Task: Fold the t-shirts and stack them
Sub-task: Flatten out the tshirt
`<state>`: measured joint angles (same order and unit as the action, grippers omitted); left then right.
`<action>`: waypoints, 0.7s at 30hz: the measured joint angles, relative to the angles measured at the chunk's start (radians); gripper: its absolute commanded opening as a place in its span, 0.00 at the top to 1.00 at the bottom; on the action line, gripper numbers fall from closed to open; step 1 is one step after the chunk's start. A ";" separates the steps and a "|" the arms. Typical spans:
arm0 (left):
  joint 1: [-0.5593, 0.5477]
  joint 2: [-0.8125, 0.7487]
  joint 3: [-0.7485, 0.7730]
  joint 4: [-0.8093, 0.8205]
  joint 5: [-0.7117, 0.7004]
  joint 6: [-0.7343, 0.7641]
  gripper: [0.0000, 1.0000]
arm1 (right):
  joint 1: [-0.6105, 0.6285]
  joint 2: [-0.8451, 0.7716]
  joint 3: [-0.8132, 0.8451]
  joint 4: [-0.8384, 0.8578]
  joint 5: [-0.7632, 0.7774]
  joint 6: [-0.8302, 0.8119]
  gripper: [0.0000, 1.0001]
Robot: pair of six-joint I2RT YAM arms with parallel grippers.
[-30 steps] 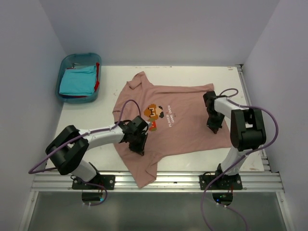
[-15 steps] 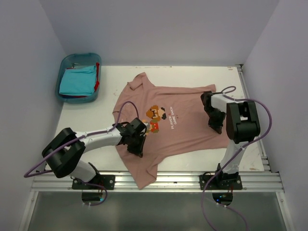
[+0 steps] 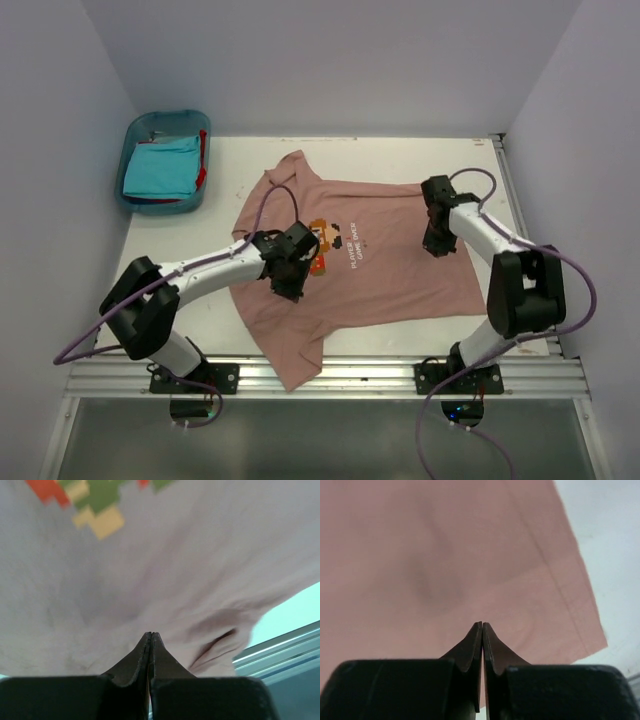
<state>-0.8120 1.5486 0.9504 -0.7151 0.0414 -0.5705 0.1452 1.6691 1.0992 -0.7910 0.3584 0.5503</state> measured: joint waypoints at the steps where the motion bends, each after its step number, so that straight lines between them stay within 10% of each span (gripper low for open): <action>1: 0.000 0.002 0.042 -0.005 -0.007 0.010 1.00 | 0.029 -0.044 0.000 0.014 -0.023 -0.016 0.91; 10: 0.021 0.005 0.233 0.003 -0.130 0.059 1.00 | 0.288 -0.327 -0.033 0.131 -0.361 -0.073 0.55; 21: 0.318 -0.247 0.100 0.118 -0.221 0.023 0.81 | 0.586 -0.395 -0.157 0.157 -0.586 -0.056 0.44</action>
<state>-0.4938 1.3018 1.0508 -0.5972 -0.1799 -0.5472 0.7315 1.2739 0.9424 -0.6338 -0.2279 0.4942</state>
